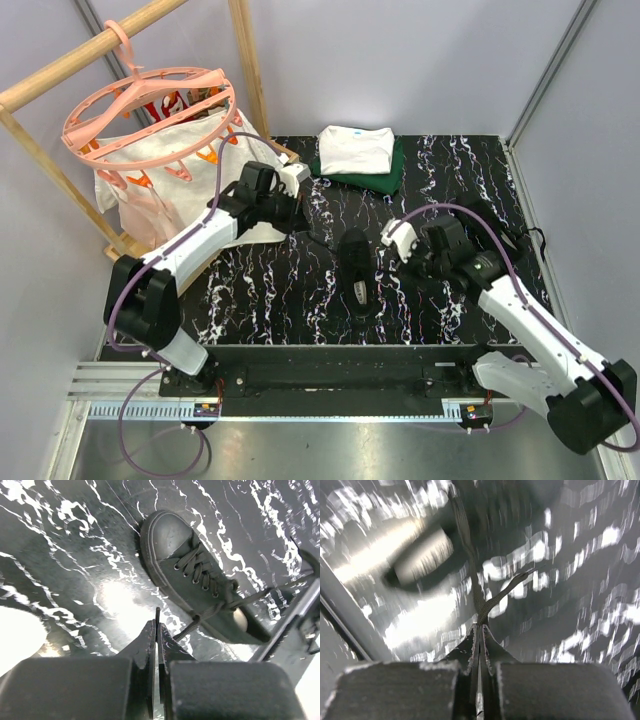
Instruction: Tie the shoes
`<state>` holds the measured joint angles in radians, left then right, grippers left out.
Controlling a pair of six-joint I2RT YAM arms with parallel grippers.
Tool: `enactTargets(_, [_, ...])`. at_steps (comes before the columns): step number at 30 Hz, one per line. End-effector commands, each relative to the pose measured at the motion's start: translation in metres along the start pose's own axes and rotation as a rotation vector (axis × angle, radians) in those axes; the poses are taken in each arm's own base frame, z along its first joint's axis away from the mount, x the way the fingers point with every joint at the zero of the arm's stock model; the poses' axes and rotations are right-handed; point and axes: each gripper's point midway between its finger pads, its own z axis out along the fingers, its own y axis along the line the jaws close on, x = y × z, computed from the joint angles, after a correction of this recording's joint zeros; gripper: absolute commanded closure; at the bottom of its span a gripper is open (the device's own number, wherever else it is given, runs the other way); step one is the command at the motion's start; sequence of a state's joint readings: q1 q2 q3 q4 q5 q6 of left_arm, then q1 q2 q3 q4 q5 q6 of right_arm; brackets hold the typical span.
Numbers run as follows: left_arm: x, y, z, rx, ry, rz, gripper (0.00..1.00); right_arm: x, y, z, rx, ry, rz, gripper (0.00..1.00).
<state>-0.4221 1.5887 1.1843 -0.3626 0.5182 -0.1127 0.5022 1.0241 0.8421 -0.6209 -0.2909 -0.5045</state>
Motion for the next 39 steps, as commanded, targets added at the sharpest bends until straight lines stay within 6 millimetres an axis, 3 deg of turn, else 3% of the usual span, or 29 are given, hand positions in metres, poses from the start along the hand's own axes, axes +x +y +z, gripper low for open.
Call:
enactTargets(1, [-0.008, 0.011, -0.021, -0.084, -0.037, 0.149, 1.0, 0.048, -0.012, -0.026, 0.135, 0.159, 0.031, 1.0])
enactTargets(6, [0.011, 0.038, -0.03, -0.207, 0.039, 0.198, 1.0, 0.091, -0.019, -0.028, 0.171, 0.282, 0.016, 1.0])
enactTargets(12, [0.041, 0.073, -0.042, -0.344, 0.158, 0.305, 1.0, 0.119, -0.018, -0.005, 0.118, 0.349, -0.028, 1.0])
enactTargets(17, [0.043, 0.106, -0.06, -0.501, 0.19, 0.352, 1.0, 0.113, -0.029, 0.016, 0.093, 0.346, -0.02, 1.0])
enactTargets(22, [0.032, 0.111, -0.072, -0.537, 0.177, 0.423, 1.0, 0.107, -0.032, 0.029, 0.057, 0.332, -0.024, 1.0])
enactTargets(26, [0.014, 0.118, -0.093, -0.615, 0.153, 0.492, 1.0, 0.107, -0.034, 0.032, 0.05, 0.335, -0.04, 1.0])
enactTargets(31, [0.02, 0.142, -0.123, -0.705, 0.206, 0.531, 1.0, 0.119, -0.034, 0.03, 0.048, 0.359, -0.047, 1.0])
enactTargets(36, [0.031, 0.151, -0.124, -0.704, 0.243, 0.521, 1.0, 0.134, -0.035, 0.028, 0.046, 0.395, -0.064, 1.0])
enactTargets(39, [0.031, 0.145, -0.113, -0.652, 0.232, 0.498, 1.0, 0.127, -0.037, 0.031, 0.032, 0.378, -0.053, 1.0])
